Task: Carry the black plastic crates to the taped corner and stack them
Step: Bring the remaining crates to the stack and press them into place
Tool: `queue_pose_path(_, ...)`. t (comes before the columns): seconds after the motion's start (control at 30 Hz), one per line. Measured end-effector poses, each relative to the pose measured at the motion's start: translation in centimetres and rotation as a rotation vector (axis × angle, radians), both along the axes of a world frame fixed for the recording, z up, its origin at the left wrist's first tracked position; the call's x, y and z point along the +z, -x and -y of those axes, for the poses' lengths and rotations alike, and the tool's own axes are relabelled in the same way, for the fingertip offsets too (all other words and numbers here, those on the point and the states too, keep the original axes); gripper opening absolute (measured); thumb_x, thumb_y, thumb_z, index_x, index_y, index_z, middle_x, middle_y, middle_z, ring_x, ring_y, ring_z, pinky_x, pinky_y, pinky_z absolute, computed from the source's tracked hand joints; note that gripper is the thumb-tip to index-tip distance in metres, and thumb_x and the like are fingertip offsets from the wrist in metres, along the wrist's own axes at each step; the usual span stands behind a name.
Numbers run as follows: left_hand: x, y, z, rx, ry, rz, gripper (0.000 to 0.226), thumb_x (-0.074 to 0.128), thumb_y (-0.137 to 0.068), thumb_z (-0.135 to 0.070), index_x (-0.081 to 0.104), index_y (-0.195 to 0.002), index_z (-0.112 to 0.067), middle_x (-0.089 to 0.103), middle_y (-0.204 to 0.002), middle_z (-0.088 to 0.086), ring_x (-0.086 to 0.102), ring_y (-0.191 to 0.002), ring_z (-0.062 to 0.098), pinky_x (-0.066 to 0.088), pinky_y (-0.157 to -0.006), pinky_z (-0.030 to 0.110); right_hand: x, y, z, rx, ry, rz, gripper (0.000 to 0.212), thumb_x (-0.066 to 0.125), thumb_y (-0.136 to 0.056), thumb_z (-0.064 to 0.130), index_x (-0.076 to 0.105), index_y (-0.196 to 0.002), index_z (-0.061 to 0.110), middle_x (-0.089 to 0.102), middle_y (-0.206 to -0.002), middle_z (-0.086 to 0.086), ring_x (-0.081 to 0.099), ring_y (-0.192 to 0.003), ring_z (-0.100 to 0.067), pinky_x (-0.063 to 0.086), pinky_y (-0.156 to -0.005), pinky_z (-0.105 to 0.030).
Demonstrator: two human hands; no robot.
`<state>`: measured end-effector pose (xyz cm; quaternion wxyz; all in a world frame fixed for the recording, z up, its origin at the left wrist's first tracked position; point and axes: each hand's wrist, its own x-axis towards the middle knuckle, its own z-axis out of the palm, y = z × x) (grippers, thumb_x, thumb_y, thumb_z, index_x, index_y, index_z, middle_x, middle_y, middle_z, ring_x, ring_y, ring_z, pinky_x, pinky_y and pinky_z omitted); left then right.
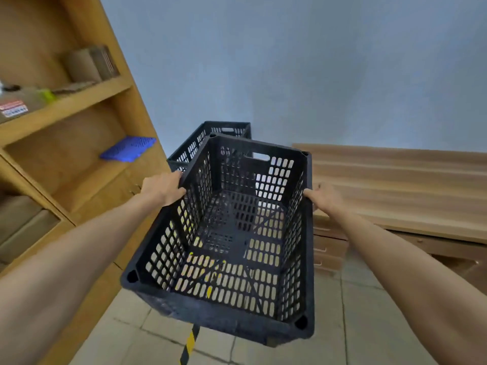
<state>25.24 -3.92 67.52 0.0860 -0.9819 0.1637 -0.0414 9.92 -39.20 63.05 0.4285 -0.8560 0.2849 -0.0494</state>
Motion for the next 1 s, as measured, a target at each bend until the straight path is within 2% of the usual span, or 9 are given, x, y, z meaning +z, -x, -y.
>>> queue_pose_path(0.1, 3.2, -4.5, 0.2, 0.022, -0.014, 0.070, 0.037, 0.049, -0.095, -0.042, 0.052, -0.118, -0.014, 0.064, -0.108, 0.013, 0.061, -0.100, 0.034, 0.048, -0.073, 0.038, 2.4, -5.1, 0.4, -0.010, -0.009, 0.096, 0.031, 0.061, -0.085, 0.022, 0.051, -0.057, 0.013, 0.062, -0.065, -0.008, 0.064, -0.065, -0.025, 0.043, -0.053, -0.028)
queue_pose_path(0.17, 5.0, -7.9, 0.0, 0.048, -0.007, 0.107, 0.036, 0.050, -0.094, -0.043, 0.053, -0.115, -0.013, 0.063, -0.110, 0.013, 0.061, -0.103, 0.035, 0.044, -0.072, 0.038, 3.8, -8.6, 0.1, -0.009, 0.000, 0.153, 0.036, 0.061, -0.085, 0.019, 0.046, -0.053, 0.014, 0.054, -0.055, -0.003, 0.055, -0.053, -0.020, 0.039, -0.046, -0.024)
queue_pose_path(0.23, 6.6, -11.6, -0.3, 0.055, -0.005, 0.145, 0.036, 0.050, -0.095, -0.043, 0.054, -0.116, -0.014, 0.063, -0.111, 0.013, 0.062, -0.102, 0.035, 0.044, -0.072, 0.038, 5.1, -12.3, -0.3, -0.016, 0.014, 0.199, 0.039, 0.061, -0.083, 0.017, 0.041, -0.050, 0.014, 0.046, -0.048, -0.001, 0.047, -0.047, -0.016, 0.035, -0.046, -0.026)
queue_pose_path(0.3, 7.9, -15.4, -0.7, 0.048, -0.006, 0.195, 0.035, 0.050, -0.095, -0.043, 0.056, -0.114, -0.014, 0.065, -0.106, 0.013, 0.063, -0.096, 0.035, 0.044, -0.067, 0.035, 6.2, -16.2, -0.8, -0.015, 0.070, 0.198, 0.039, 0.061, -0.083, 0.021, 0.042, -0.050, 0.012, 0.051, -0.048, -0.005, 0.051, -0.052, -0.022, 0.034, -0.047, -0.028)
queue_pose_path(0.4, 9.4, -21.1, -1.4, 0.028, -0.010, 0.227, 0.037, 0.049, -0.096, -0.046, 0.056, -0.112, -0.013, 0.066, -0.098, 0.012, 0.063, -0.089, 0.034, 0.043, -0.064, 0.033, 7.1, -22.4, -0.8, -0.008, 0.103, 0.215, 0.032, 0.062, -0.078, 0.029, 0.049, -0.057, 0.011, 0.069, -0.066, -0.020, 0.068, -0.068, -0.031, 0.055, -0.069, -0.036)
queue_pose_path(0.47, 10.1, -24.8, -2.0, 0.014, -0.014, 0.235, 0.040, 0.048, -0.096, -0.050, 0.057, -0.110, -0.014, 0.066, -0.092, 0.009, 0.063, -0.086, 0.032, 0.043, -0.064, 0.033, 7.7, -26.7, -0.8, -0.013, 0.117, 0.221, 0.029, 0.062, -0.074, 0.033, 0.055, -0.061, 0.008, 0.072, -0.074, -0.022, 0.071, -0.071, -0.034, 0.058, -0.077, -0.044)
queue_pose_path(0.73, 11.4, -38.2, -2.4, -0.051, -0.040, 0.280, 0.041, 0.045, -0.096, -0.053, 0.059, -0.106, -0.016, 0.066, -0.090, 0.006, 0.064, -0.084, 0.028, 0.037, -0.057, 0.031, 9.7, -39.6, -1.5, -0.019, 0.121, 0.266, 0.036, 0.061, -0.080, 0.025, 0.069, -0.075, -0.010, 0.073, -0.067, -0.018, 0.072, -0.069, -0.028, 0.057, -0.074, -0.036)
queue_pose_path(0.87, 11.3, -44.2, -1.0, -0.072, -0.056, 0.286, 0.038, 0.045, -0.097, -0.051, 0.059, -0.106, -0.017, 0.066, -0.090, 0.003, 0.063, -0.082, 0.026, 0.031, -0.053, 0.029, 8.5, -45.3, -0.1, -0.025, 0.101, 0.249, 0.035, 0.061, -0.081, 0.023, 0.069, -0.077, -0.010, 0.073, -0.068, -0.018, 0.073, -0.070, -0.028, 0.055, -0.072, -0.033)
queue_pose_path(1.0, 11.2, -49.1, 0.8, -0.044, -0.089, 0.290, 0.038, 0.044, -0.097, -0.051, 0.058, -0.104, -0.016, 0.058, -0.080, 0.001, 0.054, -0.072, 0.023, 0.038, -0.057, 0.030, 8.3, -50.7, 1.7, 0.018, 0.101, 0.252, 0.023, 0.061, -0.081, 0.021, 0.063, -0.072, 0.001, 0.072, -0.069, -0.019, 0.073, -0.071, -0.030, 0.054, -0.066, -0.032)
